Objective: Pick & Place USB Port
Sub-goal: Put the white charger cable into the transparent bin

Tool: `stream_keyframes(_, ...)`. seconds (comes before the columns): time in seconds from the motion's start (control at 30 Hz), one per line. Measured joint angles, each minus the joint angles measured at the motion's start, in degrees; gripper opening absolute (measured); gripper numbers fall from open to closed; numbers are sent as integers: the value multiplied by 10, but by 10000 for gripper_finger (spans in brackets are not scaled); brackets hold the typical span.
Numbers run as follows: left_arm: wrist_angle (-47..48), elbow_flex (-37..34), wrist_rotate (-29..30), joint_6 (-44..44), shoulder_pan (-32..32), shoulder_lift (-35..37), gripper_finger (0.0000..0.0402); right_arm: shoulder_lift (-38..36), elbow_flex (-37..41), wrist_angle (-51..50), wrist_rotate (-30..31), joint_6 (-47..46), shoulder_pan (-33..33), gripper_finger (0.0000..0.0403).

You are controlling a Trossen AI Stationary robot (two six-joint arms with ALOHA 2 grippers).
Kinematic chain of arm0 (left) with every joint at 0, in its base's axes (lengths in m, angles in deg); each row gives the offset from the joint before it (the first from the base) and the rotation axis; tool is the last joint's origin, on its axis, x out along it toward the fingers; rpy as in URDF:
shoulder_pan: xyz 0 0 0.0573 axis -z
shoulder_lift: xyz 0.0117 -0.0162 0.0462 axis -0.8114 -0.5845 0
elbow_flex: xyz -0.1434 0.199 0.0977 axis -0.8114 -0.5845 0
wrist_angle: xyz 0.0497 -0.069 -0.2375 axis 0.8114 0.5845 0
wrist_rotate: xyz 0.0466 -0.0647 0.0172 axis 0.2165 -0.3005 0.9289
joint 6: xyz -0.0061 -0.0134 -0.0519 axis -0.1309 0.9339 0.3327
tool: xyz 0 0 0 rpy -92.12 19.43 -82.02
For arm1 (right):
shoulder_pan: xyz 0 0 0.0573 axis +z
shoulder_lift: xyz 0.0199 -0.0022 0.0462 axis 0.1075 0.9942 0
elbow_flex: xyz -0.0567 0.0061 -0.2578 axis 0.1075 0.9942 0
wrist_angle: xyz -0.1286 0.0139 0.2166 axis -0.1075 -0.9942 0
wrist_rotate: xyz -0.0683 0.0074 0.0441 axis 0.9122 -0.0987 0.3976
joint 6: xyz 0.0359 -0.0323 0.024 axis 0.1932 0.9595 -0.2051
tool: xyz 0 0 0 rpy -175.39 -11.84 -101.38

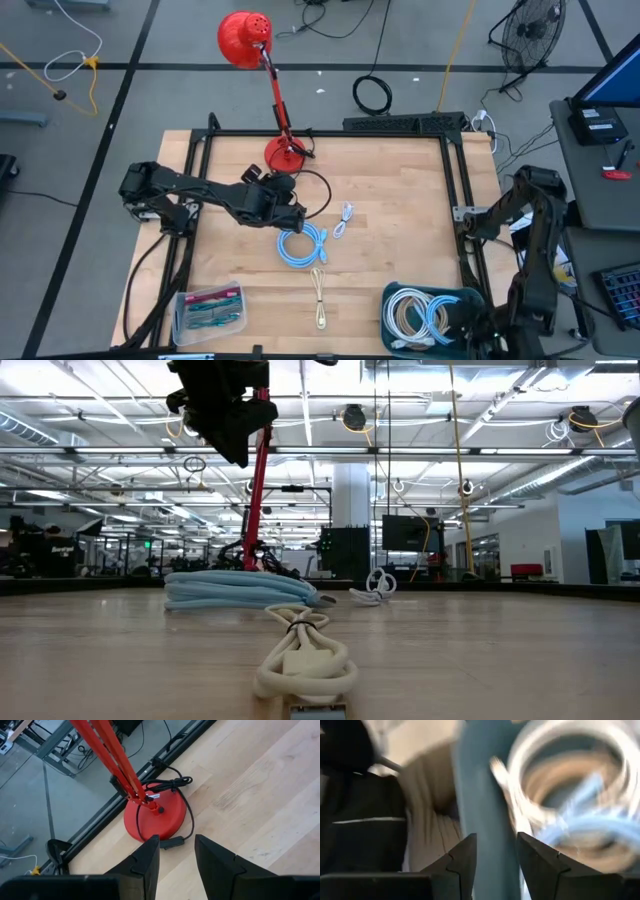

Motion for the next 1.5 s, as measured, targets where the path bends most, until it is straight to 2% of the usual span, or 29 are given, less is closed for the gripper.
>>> stream_keyframes(0.13,0,0,-3,0,2,0,129,-54,0,28,94,178,-23,131)
stream_keyframes(0.37,0,0,-25,13,22,0,129,-151,0,110,299,548,-73,130)
stream_keyframes(0.53,1,0,-31,34,50,0,129,-193,0,148,329,730,-149,130)
stream_keyframes(0.7,6,0,-32,57,89,0,129,-198,0,161,322,818,-250,130)
stream_keyframes(0.77,7,0,-39,67,104,0,129,-198,0,152,300,832,-291,130)
stream_keyframes(1.0,8,0,-76,109,153,0,129,-198,7,145,146,861,-449,130)
stream_keyframes(1.23,8,0,-81,145,198,0,129,-198,42,169,-76,878,-639,130)
stream_keyframes(1.5,8,0,-81,163,220,0,129,-184,124,281,-285,892,-841,130)
